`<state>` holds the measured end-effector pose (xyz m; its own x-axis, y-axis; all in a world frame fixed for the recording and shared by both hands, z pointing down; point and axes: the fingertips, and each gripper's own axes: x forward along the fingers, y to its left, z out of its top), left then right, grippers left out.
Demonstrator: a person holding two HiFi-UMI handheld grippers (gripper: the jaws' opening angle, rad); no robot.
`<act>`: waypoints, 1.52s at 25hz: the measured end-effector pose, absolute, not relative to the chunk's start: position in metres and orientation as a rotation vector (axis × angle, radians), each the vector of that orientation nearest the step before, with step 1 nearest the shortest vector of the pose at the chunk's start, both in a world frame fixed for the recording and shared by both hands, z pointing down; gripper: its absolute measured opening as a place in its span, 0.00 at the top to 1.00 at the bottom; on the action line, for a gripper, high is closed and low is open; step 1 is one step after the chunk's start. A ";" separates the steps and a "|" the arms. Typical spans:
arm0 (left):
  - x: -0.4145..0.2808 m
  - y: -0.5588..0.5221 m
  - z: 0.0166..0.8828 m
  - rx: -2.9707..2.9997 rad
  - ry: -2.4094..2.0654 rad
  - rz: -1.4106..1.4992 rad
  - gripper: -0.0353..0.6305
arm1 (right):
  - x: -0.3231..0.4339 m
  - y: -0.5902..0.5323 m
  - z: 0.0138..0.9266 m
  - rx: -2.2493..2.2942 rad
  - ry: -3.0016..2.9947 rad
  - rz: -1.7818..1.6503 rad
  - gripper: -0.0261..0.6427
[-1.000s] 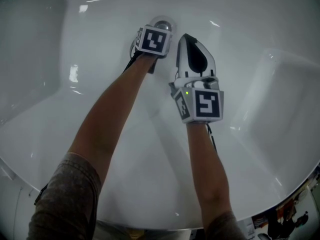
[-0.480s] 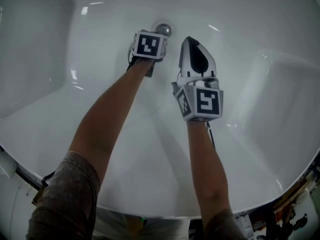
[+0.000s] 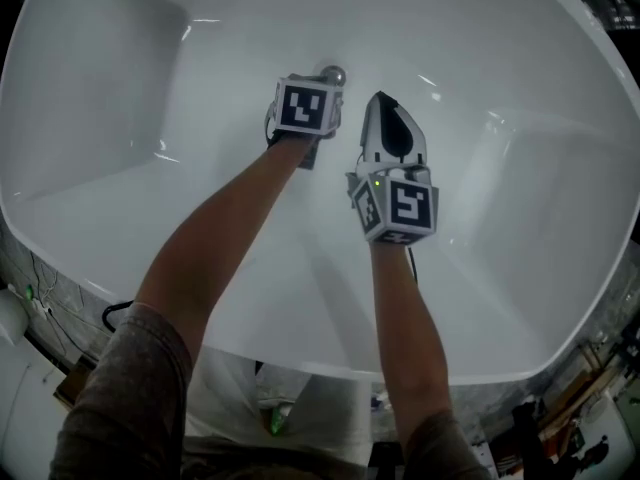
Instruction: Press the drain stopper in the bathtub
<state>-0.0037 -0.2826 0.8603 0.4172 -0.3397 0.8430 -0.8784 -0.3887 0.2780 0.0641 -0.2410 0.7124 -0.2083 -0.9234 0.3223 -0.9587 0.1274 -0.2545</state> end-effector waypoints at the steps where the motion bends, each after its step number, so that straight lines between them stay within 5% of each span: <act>1: -0.002 -0.282 0.846 1.928 -1.034 0.912 0.94 | 0.065 -0.239 0.702 1.919 -2.292 0.627 0.96; 38: -0.012 -0.117 0.264 2.362 -1.062 0.620 0.94 | 0.053 -0.103 0.238 1.677 -2.536 0.612 0.96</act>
<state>-0.0116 -0.1166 0.2636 0.5975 -0.5606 0.5734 -0.7750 -0.5873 0.2334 0.0533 -0.1025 0.2377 -0.4144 -0.8761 0.2466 -0.8920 0.3372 -0.3010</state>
